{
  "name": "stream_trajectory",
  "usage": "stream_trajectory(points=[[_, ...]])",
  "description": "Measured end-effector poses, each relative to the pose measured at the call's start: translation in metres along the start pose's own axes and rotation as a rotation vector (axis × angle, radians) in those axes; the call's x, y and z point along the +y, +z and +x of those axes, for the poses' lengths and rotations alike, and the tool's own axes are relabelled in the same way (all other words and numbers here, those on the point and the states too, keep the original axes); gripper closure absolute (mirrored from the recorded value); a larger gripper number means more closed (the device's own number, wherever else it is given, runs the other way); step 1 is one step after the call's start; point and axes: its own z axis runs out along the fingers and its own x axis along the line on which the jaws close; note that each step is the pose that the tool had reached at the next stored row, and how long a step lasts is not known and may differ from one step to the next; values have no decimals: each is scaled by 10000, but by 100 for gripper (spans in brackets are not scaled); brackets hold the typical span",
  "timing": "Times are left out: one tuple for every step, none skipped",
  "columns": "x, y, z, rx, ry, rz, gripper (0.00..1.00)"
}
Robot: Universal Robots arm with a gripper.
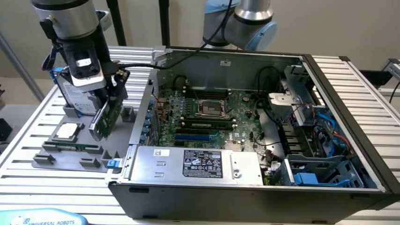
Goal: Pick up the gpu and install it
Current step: 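Pick up the gpu and move the gpu toward the slot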
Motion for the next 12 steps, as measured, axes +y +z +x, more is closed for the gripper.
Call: stream_trajectory(points=[[2, -45, -1, 1, -15, 0, 73], [5, -90, -1, 2, -29, -2, 73], [7, -131, -3, 4, -43, -10, 73], [9, -167, -7, 5, -61, -27, 73], [12, -209, -13, 10, -87, -46, 73], [15, -250, -22, 12, -121, -63, 73], [18, -293, -35, 16, -160, -82, 73], [22, -335, -50, 22, -196, -100, 73], [26, -377, -67, 25, -231, -122, 73], [30, -421, -85, 30, -264, -146, 73], [33, -467, -105, 34, -297, -172, 73], [36, -511, -122, 37, -325, -187, 73]])
